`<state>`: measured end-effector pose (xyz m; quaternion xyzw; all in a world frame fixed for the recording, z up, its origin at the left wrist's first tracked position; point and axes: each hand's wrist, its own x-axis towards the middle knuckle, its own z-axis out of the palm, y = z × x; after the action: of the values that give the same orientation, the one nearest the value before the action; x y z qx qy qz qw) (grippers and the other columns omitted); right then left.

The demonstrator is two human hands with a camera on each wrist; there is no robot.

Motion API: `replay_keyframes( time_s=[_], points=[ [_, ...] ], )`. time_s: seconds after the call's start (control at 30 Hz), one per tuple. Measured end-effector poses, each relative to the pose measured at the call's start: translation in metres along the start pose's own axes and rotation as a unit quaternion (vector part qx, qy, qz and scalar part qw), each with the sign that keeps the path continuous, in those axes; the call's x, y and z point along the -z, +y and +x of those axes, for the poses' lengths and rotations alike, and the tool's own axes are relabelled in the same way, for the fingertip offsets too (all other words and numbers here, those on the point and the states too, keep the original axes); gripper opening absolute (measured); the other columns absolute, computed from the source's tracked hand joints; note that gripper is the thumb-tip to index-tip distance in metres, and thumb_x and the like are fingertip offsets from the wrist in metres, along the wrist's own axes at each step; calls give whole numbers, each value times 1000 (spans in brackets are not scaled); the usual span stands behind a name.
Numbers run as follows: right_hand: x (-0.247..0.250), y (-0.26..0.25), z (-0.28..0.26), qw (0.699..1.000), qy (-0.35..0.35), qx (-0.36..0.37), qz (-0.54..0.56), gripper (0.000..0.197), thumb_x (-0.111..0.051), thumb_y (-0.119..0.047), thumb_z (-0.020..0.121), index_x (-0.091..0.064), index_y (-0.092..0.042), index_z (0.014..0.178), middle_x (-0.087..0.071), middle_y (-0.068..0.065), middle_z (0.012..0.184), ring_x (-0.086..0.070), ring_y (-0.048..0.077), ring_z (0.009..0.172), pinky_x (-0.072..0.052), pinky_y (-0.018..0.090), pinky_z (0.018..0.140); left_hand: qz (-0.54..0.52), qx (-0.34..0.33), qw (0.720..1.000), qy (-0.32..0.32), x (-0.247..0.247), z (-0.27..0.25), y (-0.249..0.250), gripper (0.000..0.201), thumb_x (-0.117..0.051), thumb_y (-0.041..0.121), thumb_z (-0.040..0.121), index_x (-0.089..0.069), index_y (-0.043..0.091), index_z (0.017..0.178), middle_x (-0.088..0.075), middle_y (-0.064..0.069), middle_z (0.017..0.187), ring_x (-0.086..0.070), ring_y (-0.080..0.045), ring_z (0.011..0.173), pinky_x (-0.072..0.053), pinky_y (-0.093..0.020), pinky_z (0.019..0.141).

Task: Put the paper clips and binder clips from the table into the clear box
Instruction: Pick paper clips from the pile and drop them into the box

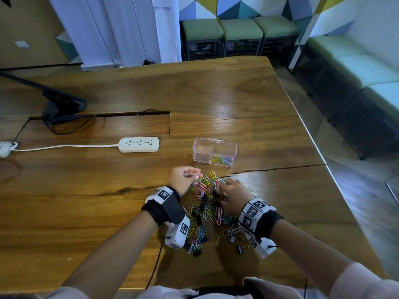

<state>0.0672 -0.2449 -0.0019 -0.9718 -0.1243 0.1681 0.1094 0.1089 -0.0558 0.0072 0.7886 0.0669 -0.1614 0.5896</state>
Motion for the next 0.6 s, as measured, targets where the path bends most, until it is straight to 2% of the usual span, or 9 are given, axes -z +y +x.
replay_keyframes(
  time_s=[0.13,0.2,0.27,0.37,0.5,0.6],
  points=[
    [10,24,-7,995,-1,-96,34,68,-72,-50,69,-45,-23,125,-41,2,126,-41,20,118,-47,38,97,101,-59,993,11,1,17,34,23,-60,-1,86,-67,6,106,-71,-9,104,-68,-17,91,-57,-30,79],
    [14,35,-11,989,-32,-135,54,82,-76,-54,61,-41,-24,129,-38,2,130,-38,21,121,-45,39,98,162,-93,982,-7,0,26,49,26,-60,1,87,-66,8,110,-71,-8,108,-66,-18,99,-55,-37,88],
    [16,44,-13,981,-69,-164,80,91,-79,-54,56,-39,-25,131,-37,4,134,-38,23,123,-43,40,101,226,-130,965,-27,-2,34,64,29,-57,1,89,-65,9,115,-69,-7,113,-65,-17,105,-52,-36,95],
    [18,56,-15,972,-102,-178,114,87,-83,-43,56,-40,-26,130,-37,5,133,-43,23,120,-43,37,101,293,-171,940,-34,-6,44,83,30,-55,2,90,-64,10,117,-68,-6,117,-63,-16,108,-49,-29,98],
    [21,71,-10,969,-127,-161,136,75,-81,-22,67,-42,-28,130,-42,4,128,-48,18,114,-46,31,97,361,-201,909,-53,-15,57,102,31,-53,1,91,-63,8,119,-67,-8,119,-63,-18,109,-48,-26,96],
    [23,78,-3,971,-130,-145,141,69,-74,-10,73,-44,-31,131,-51,2,121,-51,13,102,-50,23,86,414,-217,880,-87,-26,65,108,32,-51,-1,92,-63,7,120,-66,-8,120,-62,-19,110,-47,-25,95]
  ],
)
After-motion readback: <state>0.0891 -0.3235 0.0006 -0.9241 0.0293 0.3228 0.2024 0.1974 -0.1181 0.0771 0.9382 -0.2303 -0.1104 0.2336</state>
